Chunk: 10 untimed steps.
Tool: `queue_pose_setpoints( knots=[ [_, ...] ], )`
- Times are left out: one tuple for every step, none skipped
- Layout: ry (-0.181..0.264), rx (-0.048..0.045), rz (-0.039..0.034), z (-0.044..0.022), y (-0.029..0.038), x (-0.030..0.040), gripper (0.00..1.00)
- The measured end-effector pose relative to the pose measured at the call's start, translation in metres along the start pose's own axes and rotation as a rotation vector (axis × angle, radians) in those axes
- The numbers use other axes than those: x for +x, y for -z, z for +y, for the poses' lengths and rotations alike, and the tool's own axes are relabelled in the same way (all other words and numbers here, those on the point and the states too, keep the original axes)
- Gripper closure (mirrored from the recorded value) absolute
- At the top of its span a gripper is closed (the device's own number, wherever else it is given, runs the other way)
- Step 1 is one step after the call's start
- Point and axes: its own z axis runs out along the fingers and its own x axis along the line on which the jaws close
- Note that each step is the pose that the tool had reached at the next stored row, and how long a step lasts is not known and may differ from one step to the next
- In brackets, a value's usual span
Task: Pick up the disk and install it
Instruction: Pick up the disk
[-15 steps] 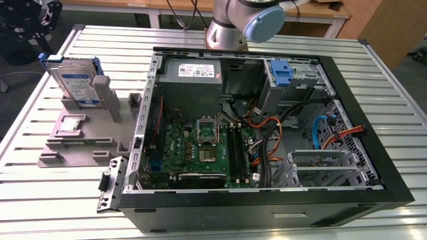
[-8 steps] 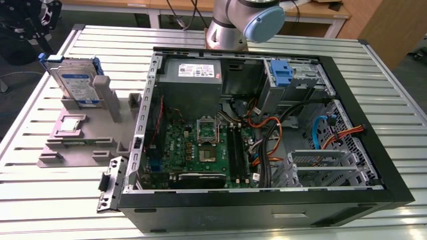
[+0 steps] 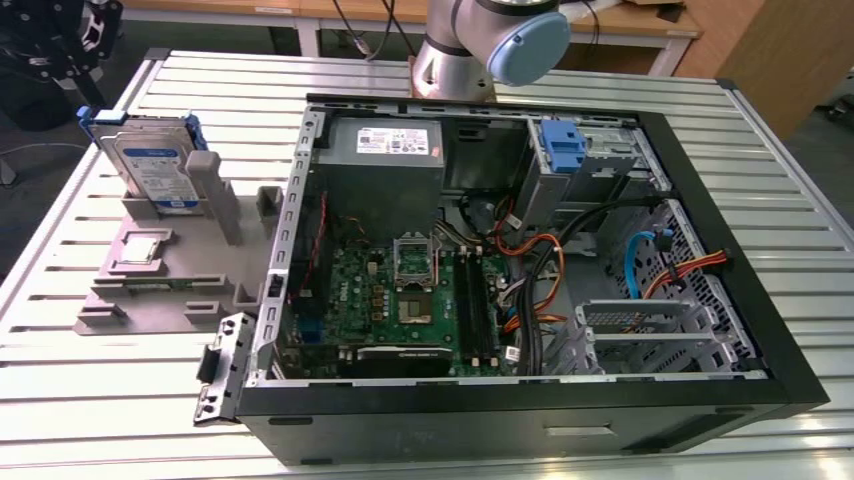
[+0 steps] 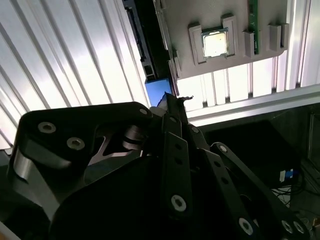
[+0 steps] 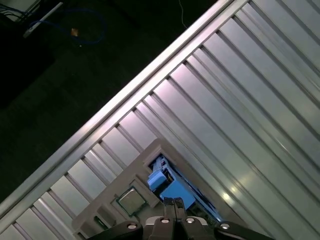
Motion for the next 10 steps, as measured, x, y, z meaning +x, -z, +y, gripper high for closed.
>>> queue_pose_setpoints(
  knots=[
    [0.005, -0.0001, 0.0001, 0.0000, 0.0000, 0.0000, 0.90],
    [0.011, -0.0002, 0.0002, 0.0000, 0.0000, 0.0000, 0.90],
    [0.016, -0.0004, 0.0003, 0.0000, 0.0000, 0.0000, 0.90],
    [0.022, -0.0005, 0.0004, 0.0000, 0.0000, 0.0000, 0.90],
    [0.028, -0.0006, 0.0004, 0.0000, 0.0000, 0.0000, 0.90],
    [0.034, -0.0007, 0.0006, 0.0000, 0.0000, 0.0000, 0.90],
    [0.039, -0.0009, 0.0007, 0.0000, 0.0000, 0.0000, 0.90],
    [0.045, -0.0010, 0.0008, 0.0000, 0.0000, 0.0000, 0.90],
    [0.052, -0.0011, 0.0009, 0.0000, -0.0001, 0.0000, 0.90],
    [0.059, -0.0013, 0.0011, 0.0000, -0.0001, 0.0000, 0.90]
  ],
)
